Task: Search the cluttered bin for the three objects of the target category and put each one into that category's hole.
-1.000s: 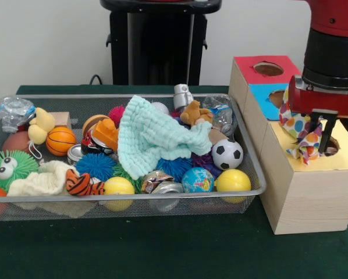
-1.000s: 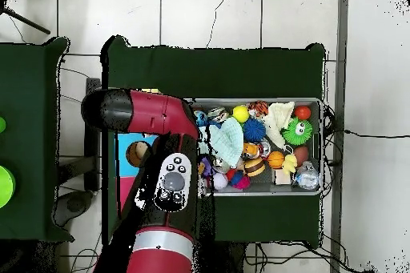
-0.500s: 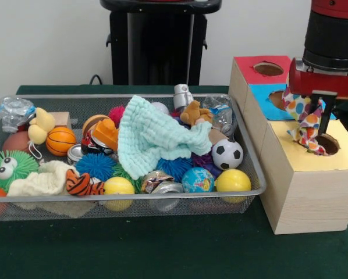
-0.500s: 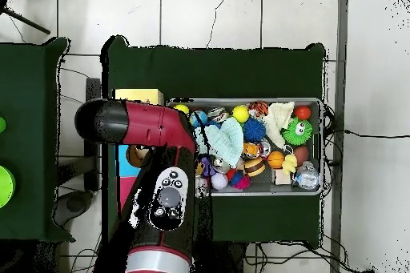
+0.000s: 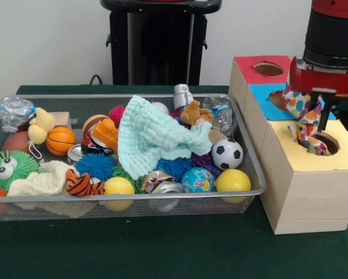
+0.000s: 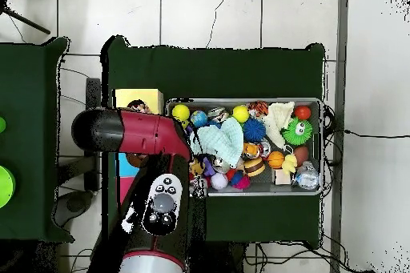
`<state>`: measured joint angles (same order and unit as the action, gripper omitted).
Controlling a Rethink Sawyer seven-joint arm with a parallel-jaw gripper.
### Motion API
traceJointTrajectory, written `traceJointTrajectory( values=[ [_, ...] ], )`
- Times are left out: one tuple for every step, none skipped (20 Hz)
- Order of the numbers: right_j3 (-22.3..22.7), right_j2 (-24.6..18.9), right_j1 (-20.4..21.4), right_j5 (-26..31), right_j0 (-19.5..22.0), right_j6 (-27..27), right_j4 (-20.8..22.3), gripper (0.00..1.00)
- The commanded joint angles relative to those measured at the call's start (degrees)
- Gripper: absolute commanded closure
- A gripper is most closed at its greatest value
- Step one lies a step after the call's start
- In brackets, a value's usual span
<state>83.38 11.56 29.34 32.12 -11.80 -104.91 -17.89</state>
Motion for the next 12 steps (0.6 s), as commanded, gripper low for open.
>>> traceJointTrajectory(
  values=[
    [1.94,-3.73,-8.67,-11.78,-0.31,-17.36,-3.27,1.00],
    [1.01,-3.04,-9.58,-12.23,-0.97,-18.05,-3.73,1.00],
    [-0.02,-2.01,-10.36,-12.32,-1.87,-18.77,-4.14,1.00],
    [-0.78,-1.32,-10.88,-12.06,-2.37,-19.05,-4.67,1.00],
    [-1.44,-0.89,-11.47,-12.25,-2.88,-19.37,-5.54,1.00],
    [-1.53,-1.02,-11.61,-12.36,-2.88,-19.22,-6.23,1.00],
    [-1.82,-0.36,-11.42,-10.78,-3.25,-19.28,-6.72,1.00],
    [-2.03,0.08,-11.28,-10.00,-3.45,-18.95,-6.92,1.00],
    [-2.25,0.52,-11.13,-9.22,-3.65,-18.63,-7.12,1.00],
    [-2.40,0.83,-11.22,-9.10,-3.80,-18.37,-7.39,1.00],
    [-2.53,1.09,-11.37,-9.16,-3.94,-18.20,-7.64,1.00],
    [-2.61,1.10,-11.58,-9.32,-3.94,-17.98,-7.94,1.00]
  ],
)
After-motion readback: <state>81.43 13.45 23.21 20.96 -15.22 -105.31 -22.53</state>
